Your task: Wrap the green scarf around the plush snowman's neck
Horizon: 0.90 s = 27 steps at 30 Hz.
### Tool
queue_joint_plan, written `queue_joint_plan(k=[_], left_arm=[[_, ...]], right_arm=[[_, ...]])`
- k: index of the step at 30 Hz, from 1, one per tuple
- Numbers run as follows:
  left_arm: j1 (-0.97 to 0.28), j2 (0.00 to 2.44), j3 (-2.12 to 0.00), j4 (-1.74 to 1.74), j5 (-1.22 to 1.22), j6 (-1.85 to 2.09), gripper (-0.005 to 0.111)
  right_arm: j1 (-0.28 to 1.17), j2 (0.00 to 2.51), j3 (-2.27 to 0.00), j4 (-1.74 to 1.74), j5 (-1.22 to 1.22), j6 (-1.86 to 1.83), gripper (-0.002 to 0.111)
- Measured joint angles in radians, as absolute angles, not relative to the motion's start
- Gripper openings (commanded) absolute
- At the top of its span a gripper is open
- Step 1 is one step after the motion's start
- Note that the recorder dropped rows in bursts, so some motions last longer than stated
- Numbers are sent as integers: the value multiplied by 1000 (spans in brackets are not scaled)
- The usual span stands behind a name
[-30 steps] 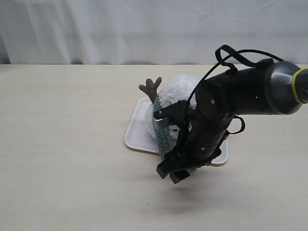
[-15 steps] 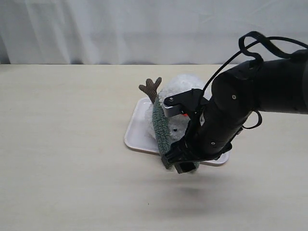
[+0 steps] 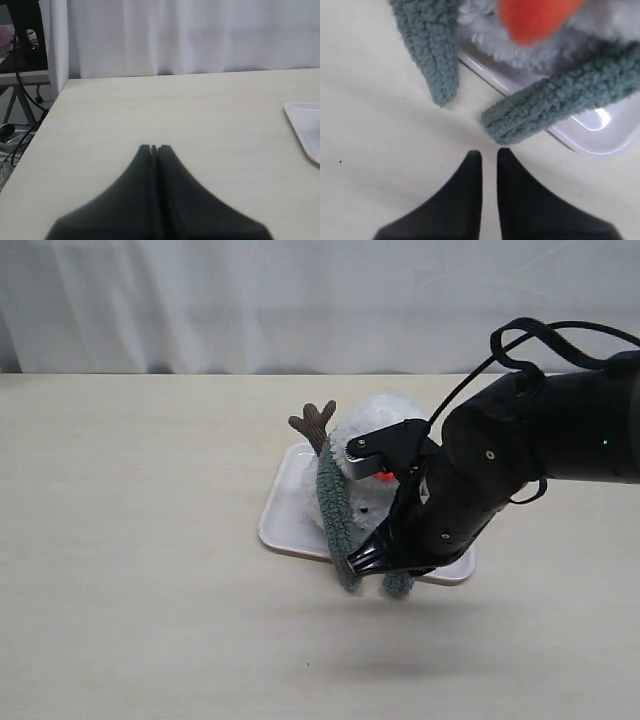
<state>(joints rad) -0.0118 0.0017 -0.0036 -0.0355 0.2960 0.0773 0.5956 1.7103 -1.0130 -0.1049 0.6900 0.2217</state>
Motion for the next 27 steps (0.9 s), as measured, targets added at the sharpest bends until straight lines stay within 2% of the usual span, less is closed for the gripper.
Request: queue_joint_plan(k=[9,13,17,23,27], left_arm=[[-12,2,-4,-36,296,77,0],[-12,2,-4,-36,296,77,0],[-12,2,-4,-36,296,77,0],[-12,2,-4,-36,296,77,0],[-12,2,-4,-36,296,77,0]], right_arm=[[593,1563,-997,-110,634,229,4],[531,1477,-966,-130,597,299,5],[430,1399,-916,-151,588,327,15],[252,1352,-787,-154,519,331,42],[151,1373,-698,-136,422,320,47]])
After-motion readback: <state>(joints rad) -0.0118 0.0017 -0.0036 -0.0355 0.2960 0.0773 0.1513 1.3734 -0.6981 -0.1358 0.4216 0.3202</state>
